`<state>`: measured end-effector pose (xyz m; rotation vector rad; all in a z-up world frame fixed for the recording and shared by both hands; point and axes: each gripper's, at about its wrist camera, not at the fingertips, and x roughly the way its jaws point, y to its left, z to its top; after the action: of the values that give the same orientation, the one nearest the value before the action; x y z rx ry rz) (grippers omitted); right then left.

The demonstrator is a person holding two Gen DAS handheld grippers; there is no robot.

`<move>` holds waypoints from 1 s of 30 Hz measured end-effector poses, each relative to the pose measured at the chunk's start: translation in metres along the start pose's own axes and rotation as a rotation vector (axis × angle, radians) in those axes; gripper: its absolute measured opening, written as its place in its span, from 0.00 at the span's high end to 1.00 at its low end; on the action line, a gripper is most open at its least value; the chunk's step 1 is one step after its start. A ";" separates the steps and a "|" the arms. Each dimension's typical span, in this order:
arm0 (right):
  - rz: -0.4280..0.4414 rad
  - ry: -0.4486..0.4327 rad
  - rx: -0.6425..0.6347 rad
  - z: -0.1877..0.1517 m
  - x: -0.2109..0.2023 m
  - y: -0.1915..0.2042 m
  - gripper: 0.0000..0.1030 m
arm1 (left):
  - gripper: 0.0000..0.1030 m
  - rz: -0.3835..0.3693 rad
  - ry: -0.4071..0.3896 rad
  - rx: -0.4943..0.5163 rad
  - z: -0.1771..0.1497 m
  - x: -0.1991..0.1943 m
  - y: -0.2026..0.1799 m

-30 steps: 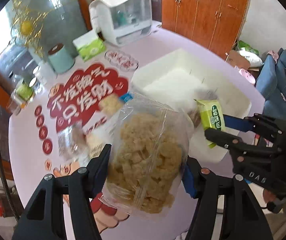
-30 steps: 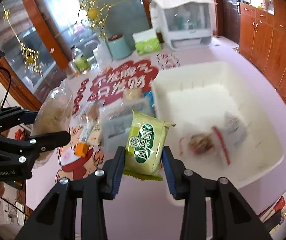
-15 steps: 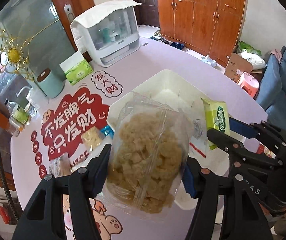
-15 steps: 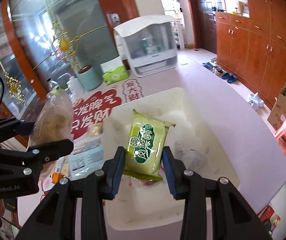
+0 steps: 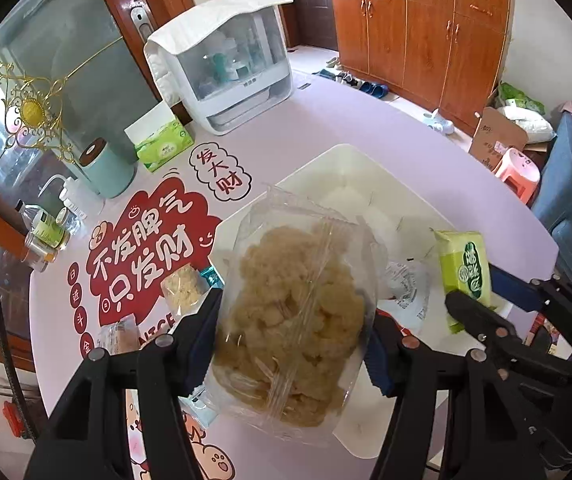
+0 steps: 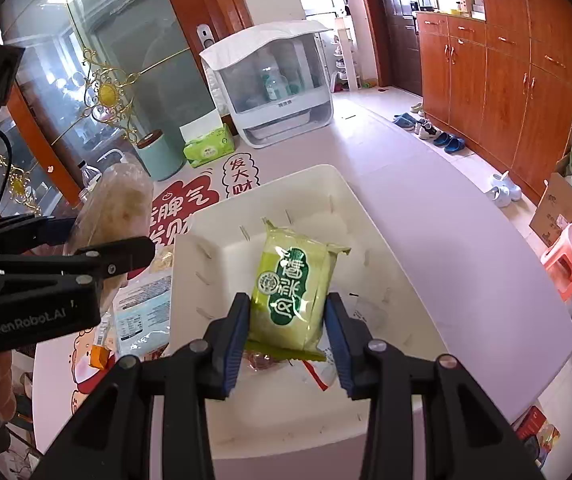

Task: Organize snacks
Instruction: 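Carry both snacks into the white tray and open both grippers, then move both open grippers back over the remaining snacks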

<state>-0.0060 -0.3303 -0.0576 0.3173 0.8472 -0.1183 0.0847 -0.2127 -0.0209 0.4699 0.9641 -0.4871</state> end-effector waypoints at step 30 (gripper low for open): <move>0.012 0.023 -0.016 -0.019 -0.003 0.007 0.53 | 0.07 0.032 -0.014 -0.047 -0.026 -0.015 0.006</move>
<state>-0.0202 -0.3177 -0.0653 0.3088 0.8686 -0.0966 0.0643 -0.1901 -0.0198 0.4385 0.9514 -0.4376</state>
